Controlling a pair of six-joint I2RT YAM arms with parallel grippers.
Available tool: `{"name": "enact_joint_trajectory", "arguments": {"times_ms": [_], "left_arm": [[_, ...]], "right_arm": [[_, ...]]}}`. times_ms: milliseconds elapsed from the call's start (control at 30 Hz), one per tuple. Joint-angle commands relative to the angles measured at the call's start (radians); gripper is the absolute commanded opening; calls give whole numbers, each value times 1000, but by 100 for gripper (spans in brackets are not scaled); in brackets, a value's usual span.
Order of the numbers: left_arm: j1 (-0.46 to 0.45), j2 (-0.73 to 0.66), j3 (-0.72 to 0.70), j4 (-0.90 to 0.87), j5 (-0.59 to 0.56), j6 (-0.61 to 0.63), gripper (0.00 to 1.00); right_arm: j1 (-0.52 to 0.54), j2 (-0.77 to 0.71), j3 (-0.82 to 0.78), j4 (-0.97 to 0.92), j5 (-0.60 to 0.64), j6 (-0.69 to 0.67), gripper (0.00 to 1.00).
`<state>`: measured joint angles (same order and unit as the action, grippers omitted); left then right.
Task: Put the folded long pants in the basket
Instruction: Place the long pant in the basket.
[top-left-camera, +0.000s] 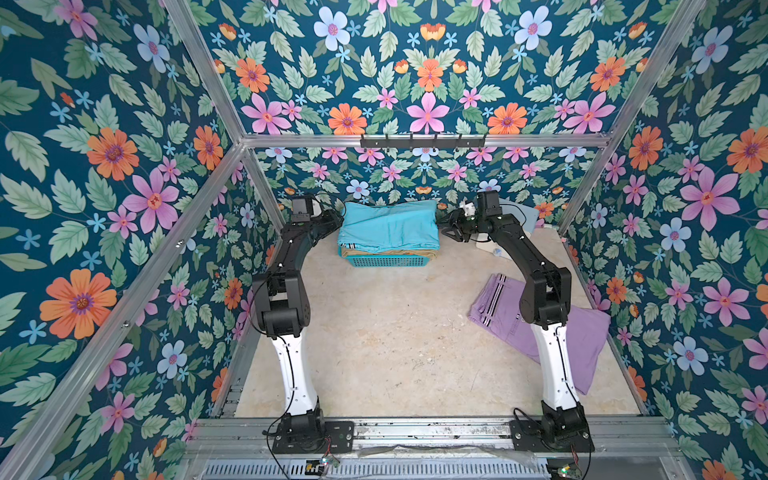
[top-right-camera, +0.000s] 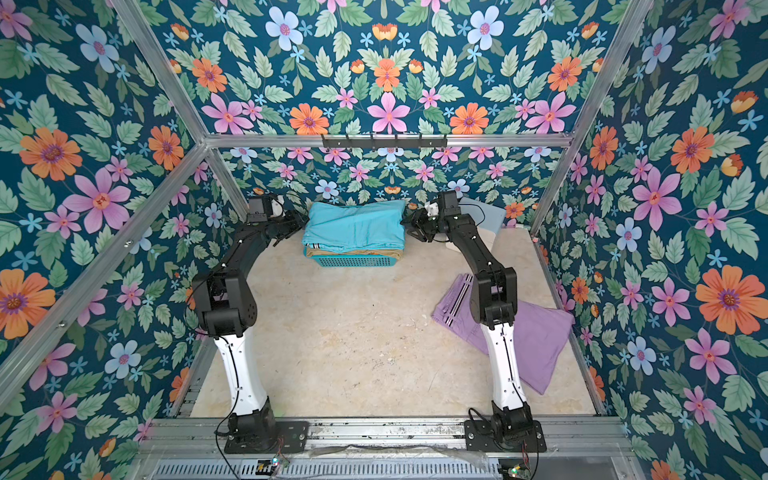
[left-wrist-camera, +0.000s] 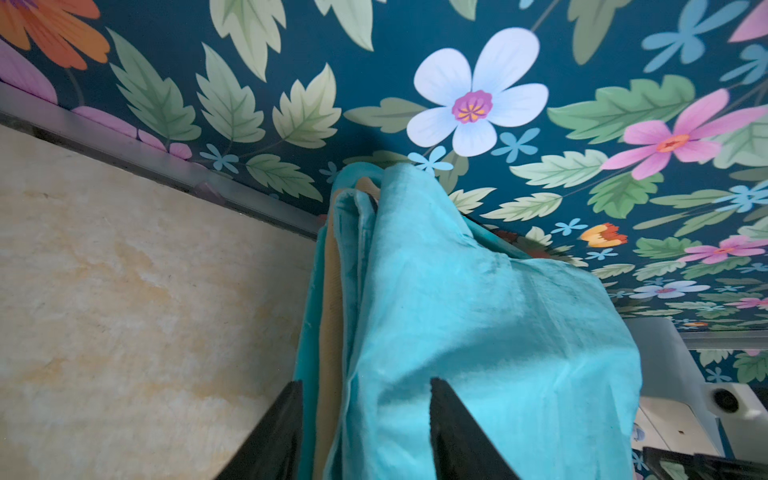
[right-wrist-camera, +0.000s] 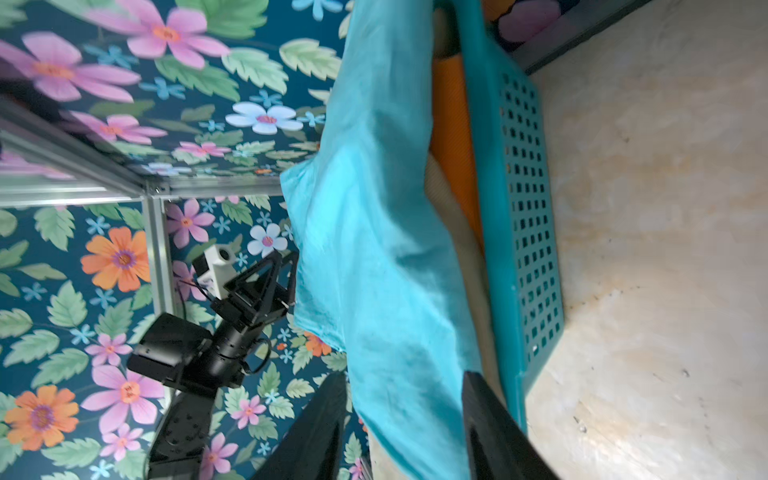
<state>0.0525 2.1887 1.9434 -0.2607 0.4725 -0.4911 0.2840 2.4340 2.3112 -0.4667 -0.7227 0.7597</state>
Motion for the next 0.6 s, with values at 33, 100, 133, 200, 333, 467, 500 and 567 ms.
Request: {"name": "enact_joint_trajectory", "arguments": {"times_ms": [33,100,133,200,333,467,500,567], "left_arm": [[4,-61,-54,11,-31,20,51],[3,-95,-91,-16,-50,39,48],[3,-115,-113,-36,-59,48,46],[2,-160,-168,-44,-58,62,42],[-1,-226,-266,-6,-39,68,34],[-10,-215,-270,-27,-10,66,28],[-11,-219,-279,-17,-10,65,27],[-14,-227,-300,0,-12,60,26]], "right_arm": [[9,-1,-7,-124,70,-91,46],[17,-6,8,-180,137,-130,51],[25,-15,11,-201,178,-159,56],[33,-20,30,-242,230,-203,57],[32,15,73,-275,199,-205,54],[39,42,101,-266,161,-182,44],[43,44,103,-261,161,-180,42],[49,50,105,-244,145,-161,36]]}}
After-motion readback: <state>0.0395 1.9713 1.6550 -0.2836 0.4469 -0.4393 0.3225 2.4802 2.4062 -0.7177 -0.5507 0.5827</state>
